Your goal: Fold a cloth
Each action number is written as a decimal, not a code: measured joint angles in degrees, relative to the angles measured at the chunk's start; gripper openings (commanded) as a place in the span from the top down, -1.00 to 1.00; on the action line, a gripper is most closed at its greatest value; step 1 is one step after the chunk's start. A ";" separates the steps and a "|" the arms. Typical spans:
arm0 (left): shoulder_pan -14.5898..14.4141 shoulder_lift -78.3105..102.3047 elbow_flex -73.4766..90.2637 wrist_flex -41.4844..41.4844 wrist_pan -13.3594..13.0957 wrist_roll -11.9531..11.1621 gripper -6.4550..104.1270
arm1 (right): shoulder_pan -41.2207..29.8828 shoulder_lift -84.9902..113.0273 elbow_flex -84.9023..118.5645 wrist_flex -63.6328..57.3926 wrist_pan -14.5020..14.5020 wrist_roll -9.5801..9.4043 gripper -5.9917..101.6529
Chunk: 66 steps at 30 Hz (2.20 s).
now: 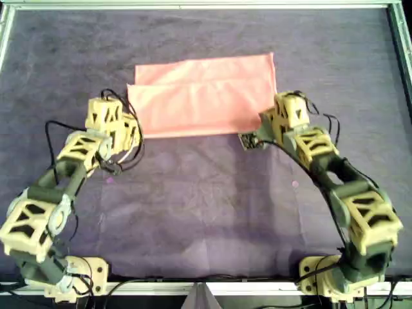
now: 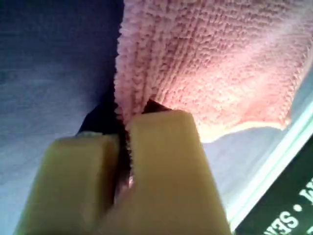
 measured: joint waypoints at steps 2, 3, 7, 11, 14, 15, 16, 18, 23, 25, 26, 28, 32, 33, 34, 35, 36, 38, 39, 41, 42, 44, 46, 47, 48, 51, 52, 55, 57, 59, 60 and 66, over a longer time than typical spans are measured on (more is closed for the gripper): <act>-0.44 0.70 1.58 0.00 0.00 0.09 0.88 | -0.09 2.02 2.55 0.00 -0.09 0.00 0.93; -0.44 0.97 2.02 0.00 0.00 0.00 0.88 | -0.09 2.72 3.34 0.00 -0.18 0.00 0.93; -0.53 2.11 4.39 0.00 0.00 0.00 0.88 | 0.00 5.10 6.86 0.00 -0.53 0.00 0.93; -0.53 5.10 8.70 -0.09 0.44 0.00 0.88 | 0.09 7.29 9.84 0.00 -0.88 0.00 0.93; -0.88 8.17 12.48 -0.09 0.62 0.00 0.88 | 0.35 9.58 12.57 0.00 -0.88 0.00 0.93; -0.88 9.32 13.71 -0.09 0.70 0.00 0.88 | 0.44 10.55 13.54 0.00 -0.88 0.00 0.93; -0.97 10.28 15.03 -0.09 0.70 0.00 0.88 | 0.53 11.69 14.50 0.00 -0.88 0.35 0.93; -0.97 12.48 17.31 -0.09 0.70 0.00 0.88 | 0.53 14.59 16.79 0.00 -0.97 0.09 0.93; -1.58 16.44 21.62 0.00 0.79 0.00 0.88 | 0.62 22.41 23.99 0.00 -0.97 0.00 0.93; -1.67 17.75 22.68 0.00 0.79 0.00 0.88 | 0.62 24.70 26.89 0.00 -0.97 0.00 0.93; -1.76 18.46 23.29 0.00 0.79 0.00 0.88 | 0.62 25.84 28.39 0.00 -0.97 0.00 0.93; -2.29 19.60 24.61 0.00 0.79 0.00 0.88 | 0.62 27.69 31.03 0.00 -1.05 0.00 0.93; -3.87 21.97 27.95 0.00 0.79 0.00 0.88 | 0.62 30.76 34.72 0.00 -1.05 -0.09 0.93; -4.66 22.76 28.74 0.00 0.79 0.00 0.88 | 0.62 31.64 35.33 0.00 -1.05 -0.26 0.93; -5.71 23.64 29.44 0.00 0.70 0.00 0.88 | 0.62 32.61 35.95 0.00 -0.97 -0.35 0.93; -6.68 24.52 29.97 0.00 0.53 0.00 0.88 | 0.44 33.31 36.39 0.00 -0.97 -0.79 0.93; -7.65 25.49 30.67 0.00 -0.09 0.00 0.88 | 0.35 34.10 36.65 0.00 -0.70 -0.79 0.93; -8.96 27.42 31.73 0.00 -0.09 0.00 0.88 | 0.35 34.89 36.83 0.00 -0.26 -0.70 0.93; -9.32 28.39 32.08 0.00 -0.09 0.00 0.88 | 0.26 35.16 36.83 0.00 -0.26 -0.70 0.93; -9.40 29.88 32.43 0.09 -0.09 0.00 0.86 | 0.09 35.24 36.83 0.00 -0.26 -0.70 0.92; -9.40 30.41 32.43 0.09 -0.09 0.00 0.86 | 0.00 35.24 36.83 0.00 -0.26 -0.70 0.92; -9.40 31.11 32.43 0.09 -0.09 0.00 0.84 | 0.00 35.24 36.83 0.00 -0.26 -0.70 0.90; -9.40 31.38 32.70 0.09 -0.09 0.00 0.77 | 0.00 35.24 36.83 0.00 -0.26 -0.70 0.81; -9.40 31.38 32.96 0.09 -0.35 0.00 0.70 | 0.00 35.33 37.35 0.00 -0.26 -0.70 0.74; -9.40 31.46 33.66 0.09 -0.53 0.00 0.62 | 0.00 35.60 38.14 0.00 -0.26 -0.70 0.64; -9.49 31.46 36.56 0.09 -0.62 0.00 0.33 | 0.35 36.39 40.69 0.00 -0.09 -0.70 0.34; -9.49 31.46 37.62 0.09 -0.62 0.00 0.24 | 0.35 36.74 41.84 0.00 0.00 -0.70 0.24; -9.49 32.78 41.13 0.00 -0.62 0.53 0.02 | 0.00 38.23 45.97 0.00 0.26 -0.70 0.02; -9.49 34.45 42.98 0.00 -0.62 0.53 -0.08 | -0.18 39.99 48.69 0.00 0.26 -0.70 -0.08; -9.49 36.83 44.65 0.00 -0.62 0.53 -0.15 | -0.09 42.80 51.06 0.00 0.26 -0.70 -0.12; -9.49 38.23 45.35 0.00 -0.62 0.53 -0.17 | 0.00 44.47 52.12 0.00 0.26 -0.70 -0.12; -9.49 52.03 49.48 0.09 -0.70 0.53 -0.16 | 0.09 58.89 60.38 0.00 0.26 -0.70 -0.12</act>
